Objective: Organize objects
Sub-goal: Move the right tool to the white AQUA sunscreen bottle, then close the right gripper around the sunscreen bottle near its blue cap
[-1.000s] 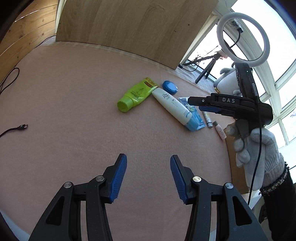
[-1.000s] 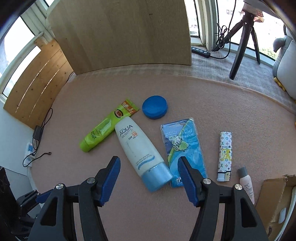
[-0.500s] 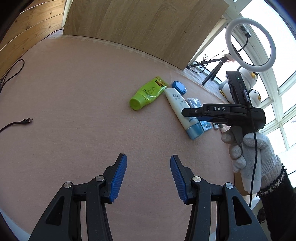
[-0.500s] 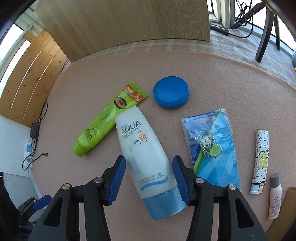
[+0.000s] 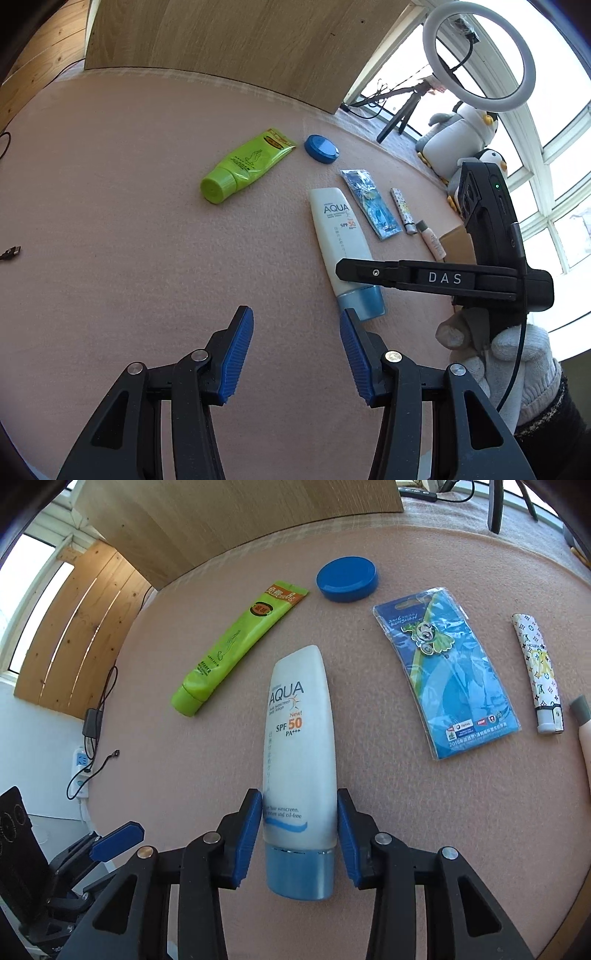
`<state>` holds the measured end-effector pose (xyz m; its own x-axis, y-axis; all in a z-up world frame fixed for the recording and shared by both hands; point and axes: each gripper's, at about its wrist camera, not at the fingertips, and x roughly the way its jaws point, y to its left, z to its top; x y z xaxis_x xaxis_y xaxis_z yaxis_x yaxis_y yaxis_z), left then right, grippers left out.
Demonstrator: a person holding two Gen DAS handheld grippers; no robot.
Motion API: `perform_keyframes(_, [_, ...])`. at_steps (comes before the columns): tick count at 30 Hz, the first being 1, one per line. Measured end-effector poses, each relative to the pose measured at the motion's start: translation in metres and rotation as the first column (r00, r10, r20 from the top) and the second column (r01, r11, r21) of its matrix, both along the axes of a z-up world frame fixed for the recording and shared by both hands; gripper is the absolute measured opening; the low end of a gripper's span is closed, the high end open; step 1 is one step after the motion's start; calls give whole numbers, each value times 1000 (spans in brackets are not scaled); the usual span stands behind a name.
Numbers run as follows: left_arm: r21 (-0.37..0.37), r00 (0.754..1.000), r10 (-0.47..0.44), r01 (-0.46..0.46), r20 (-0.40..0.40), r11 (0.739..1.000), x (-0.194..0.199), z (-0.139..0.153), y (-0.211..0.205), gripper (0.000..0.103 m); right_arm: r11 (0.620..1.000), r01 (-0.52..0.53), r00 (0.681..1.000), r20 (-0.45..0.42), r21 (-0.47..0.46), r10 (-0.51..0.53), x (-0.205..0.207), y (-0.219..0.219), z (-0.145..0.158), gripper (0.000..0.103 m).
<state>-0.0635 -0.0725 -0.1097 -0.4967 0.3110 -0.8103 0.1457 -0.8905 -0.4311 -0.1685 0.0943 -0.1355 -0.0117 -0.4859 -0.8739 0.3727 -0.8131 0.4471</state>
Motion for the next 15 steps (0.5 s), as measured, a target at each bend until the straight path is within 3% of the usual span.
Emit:
perform_keyframes(6, [37, 997, -73, 73, 17, 997, -11, -9, 23, 53, 997, 49, 997, 60, -66, -45, 26, 12, -6, 36])
perform_keyframes(8, [48, 995, -97, 96, 17, 994, -16, -13, 31, 53, 996, 62, 997, 50, -68, -59, 29, 14, -5, 37])
perform_keyframes(11, [58, 990, -139, 137, 23, 989, -24, -17, 44, 56, 994, 92, 996, 16, -54, -92, 28, 21, 1, 47])
perform_keyframes(15, [52, 982, -188, 187, 26, 981, -40, -23, 60, 57, 992, 113, 994, 6, -61, -113, 22, 30, 6, 49])
